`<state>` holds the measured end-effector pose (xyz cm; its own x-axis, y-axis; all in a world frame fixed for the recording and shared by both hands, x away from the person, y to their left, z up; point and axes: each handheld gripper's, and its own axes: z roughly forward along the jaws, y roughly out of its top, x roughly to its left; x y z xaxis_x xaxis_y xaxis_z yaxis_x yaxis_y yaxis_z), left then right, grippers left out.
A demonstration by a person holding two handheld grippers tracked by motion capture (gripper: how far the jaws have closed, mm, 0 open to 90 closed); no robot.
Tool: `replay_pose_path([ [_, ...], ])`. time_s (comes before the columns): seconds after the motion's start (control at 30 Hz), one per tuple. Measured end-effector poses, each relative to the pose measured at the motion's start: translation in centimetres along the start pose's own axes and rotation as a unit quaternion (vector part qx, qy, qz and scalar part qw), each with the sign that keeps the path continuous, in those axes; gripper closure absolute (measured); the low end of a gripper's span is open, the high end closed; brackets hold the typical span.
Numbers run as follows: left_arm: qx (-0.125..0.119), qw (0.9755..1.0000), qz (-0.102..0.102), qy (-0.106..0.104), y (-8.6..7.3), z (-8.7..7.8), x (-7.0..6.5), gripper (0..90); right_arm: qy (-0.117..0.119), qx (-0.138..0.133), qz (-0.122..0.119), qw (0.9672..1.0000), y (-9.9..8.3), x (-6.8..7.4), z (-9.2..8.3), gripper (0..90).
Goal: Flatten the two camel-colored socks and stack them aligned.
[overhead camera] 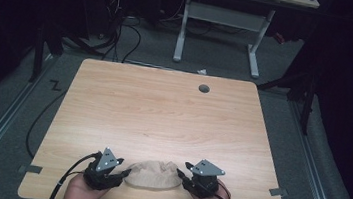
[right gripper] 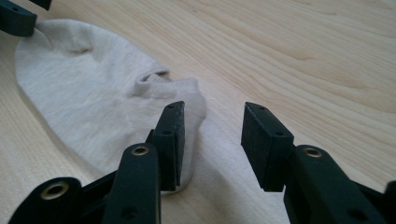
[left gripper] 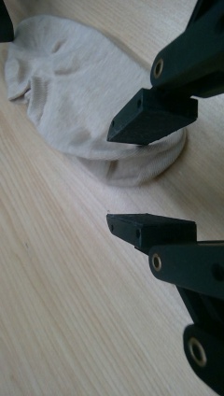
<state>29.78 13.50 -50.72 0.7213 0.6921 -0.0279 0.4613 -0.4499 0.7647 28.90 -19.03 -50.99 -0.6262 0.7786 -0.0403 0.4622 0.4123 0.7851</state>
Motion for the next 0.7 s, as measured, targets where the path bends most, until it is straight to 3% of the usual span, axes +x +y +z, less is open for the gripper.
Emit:
replay_pose_path([
  [0.1,-0.006,0.9999,-0.001,0.010,0.1,-0.3,0.9,53.7,-0.010,-0.006,0.002,0.9999,0.0,-0.6,-0.1,58.9],
  [0.43,-0.024,0.9971,-0.050,0.052,-0.3,-1.2,5.9,53.5,-0.053,-0.022,0.046,0.9973,-0.7,-4.4,-0.6,56.9],
  [0.6,-0.012,0.9934,-0.081,0.081,-1.1,-1.4,8.4,51.8,-0.086,-0.015,0.086,0.9925,-1.9,-7.4,-0.7,55.6],
  [0.7,-0.010,0.9916,-0.097,0.085,-1.5,-1.3,9.1,51.8,-0.100,-0.010,0.116,0.9882,-2.7,-8.9,-0.9,55.5],
])
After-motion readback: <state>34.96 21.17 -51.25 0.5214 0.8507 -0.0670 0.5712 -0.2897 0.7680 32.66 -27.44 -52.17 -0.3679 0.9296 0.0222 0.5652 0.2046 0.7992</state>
